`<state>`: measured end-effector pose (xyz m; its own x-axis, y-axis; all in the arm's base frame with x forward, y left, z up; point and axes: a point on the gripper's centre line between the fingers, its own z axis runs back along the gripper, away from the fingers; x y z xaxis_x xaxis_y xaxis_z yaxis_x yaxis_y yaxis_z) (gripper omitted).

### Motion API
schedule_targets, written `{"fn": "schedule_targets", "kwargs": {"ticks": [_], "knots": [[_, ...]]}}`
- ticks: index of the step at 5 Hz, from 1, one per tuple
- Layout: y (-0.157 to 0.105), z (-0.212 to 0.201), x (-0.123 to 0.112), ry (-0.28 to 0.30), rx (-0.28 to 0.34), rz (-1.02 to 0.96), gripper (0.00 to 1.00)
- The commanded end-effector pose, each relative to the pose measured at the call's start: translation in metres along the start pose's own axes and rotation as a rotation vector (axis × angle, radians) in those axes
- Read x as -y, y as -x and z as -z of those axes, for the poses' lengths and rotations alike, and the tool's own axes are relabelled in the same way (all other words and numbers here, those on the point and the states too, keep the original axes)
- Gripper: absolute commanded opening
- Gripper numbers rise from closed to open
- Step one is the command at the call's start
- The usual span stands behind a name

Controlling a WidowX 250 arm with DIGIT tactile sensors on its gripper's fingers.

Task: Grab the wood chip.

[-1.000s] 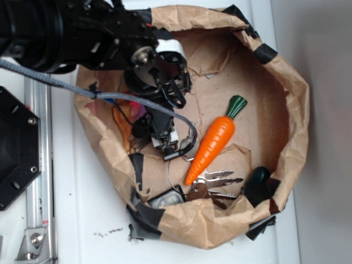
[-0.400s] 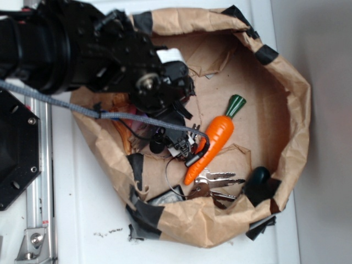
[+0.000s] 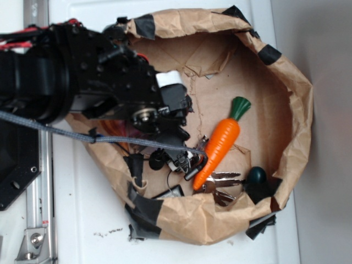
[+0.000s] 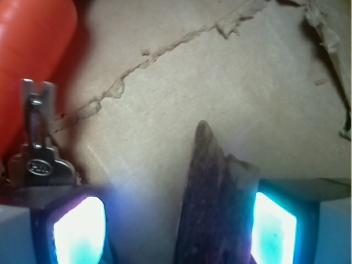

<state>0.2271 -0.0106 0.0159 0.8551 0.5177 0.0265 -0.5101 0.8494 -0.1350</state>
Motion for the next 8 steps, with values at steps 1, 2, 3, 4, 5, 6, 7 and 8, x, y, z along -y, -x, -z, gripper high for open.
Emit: {"fn": "schedule_targets", "kwargs": {"ticks": [1,2,3,4,5,6,7,8], "knots": [[0.006,0.004,-0.005,0.001,-0.008,0.010,1.00],[0.011,0.012,-0.016,0.004,-0.029,0.006,1.00],[0.016,0.012,-0.024,0.042,-0.028,0.015,0.00],[0.014,0.011,-0.025,0.041,-0.020,0.017,0.00],[0.011,0.008,-0.025,0.056,-0.015,0.019,0.00],[0.011,0.005,-0.025,0.061,-0.012,0.027,0.00],[0.008,0.003,-0.025,0.060,-0.013,0.030,0.00],[-0.003,-0.011,-0.021,0.025,0.000,0.116,0.00]]}}
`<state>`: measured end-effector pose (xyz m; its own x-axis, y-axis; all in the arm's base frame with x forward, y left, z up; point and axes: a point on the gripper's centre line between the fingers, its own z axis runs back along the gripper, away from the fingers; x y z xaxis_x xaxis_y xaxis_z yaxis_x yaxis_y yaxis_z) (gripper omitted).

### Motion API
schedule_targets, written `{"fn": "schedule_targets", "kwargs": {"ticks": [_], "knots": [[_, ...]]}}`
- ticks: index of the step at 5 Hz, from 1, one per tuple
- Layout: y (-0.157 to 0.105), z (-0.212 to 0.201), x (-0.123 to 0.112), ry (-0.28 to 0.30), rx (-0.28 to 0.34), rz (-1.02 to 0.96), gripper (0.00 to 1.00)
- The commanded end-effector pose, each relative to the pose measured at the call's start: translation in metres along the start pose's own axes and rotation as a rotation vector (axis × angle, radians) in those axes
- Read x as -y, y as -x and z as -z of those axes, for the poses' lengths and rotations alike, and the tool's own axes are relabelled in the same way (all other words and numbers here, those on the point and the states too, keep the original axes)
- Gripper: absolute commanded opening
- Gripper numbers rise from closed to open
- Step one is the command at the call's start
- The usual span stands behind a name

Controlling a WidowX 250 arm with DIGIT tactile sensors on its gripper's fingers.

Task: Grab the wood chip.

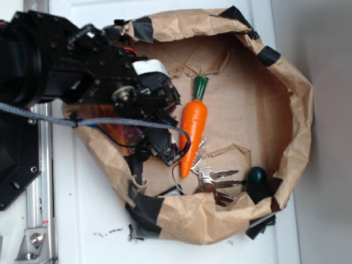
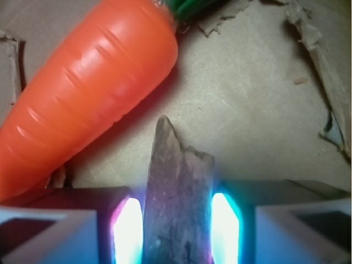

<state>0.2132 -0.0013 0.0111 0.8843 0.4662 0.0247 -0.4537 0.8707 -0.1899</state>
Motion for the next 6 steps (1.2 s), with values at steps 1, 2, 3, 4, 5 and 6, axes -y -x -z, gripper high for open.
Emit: {"fn": "schedule_targets", "kwargs": {"ticks": [1,2,3,4,5,6], "knots": [[-0.028,-0.064,0.002,-0.124,0.042,0.294,0.00],[-0.030,-0.116,0.004,-0.128,0.063,0.403,0.00],[-0.039,-0.164,0.019,-0.120,0.092,0.444,0.00],[-0.050,-0.163,0.031,-0.113,0.109,0.481,0.00],[-0.052,-0.164,0.041,-0.116,0.095,0.497,0.00],[-0.060,-0.154,0.047,-0.111,0.081,0.491,0.00]]}}
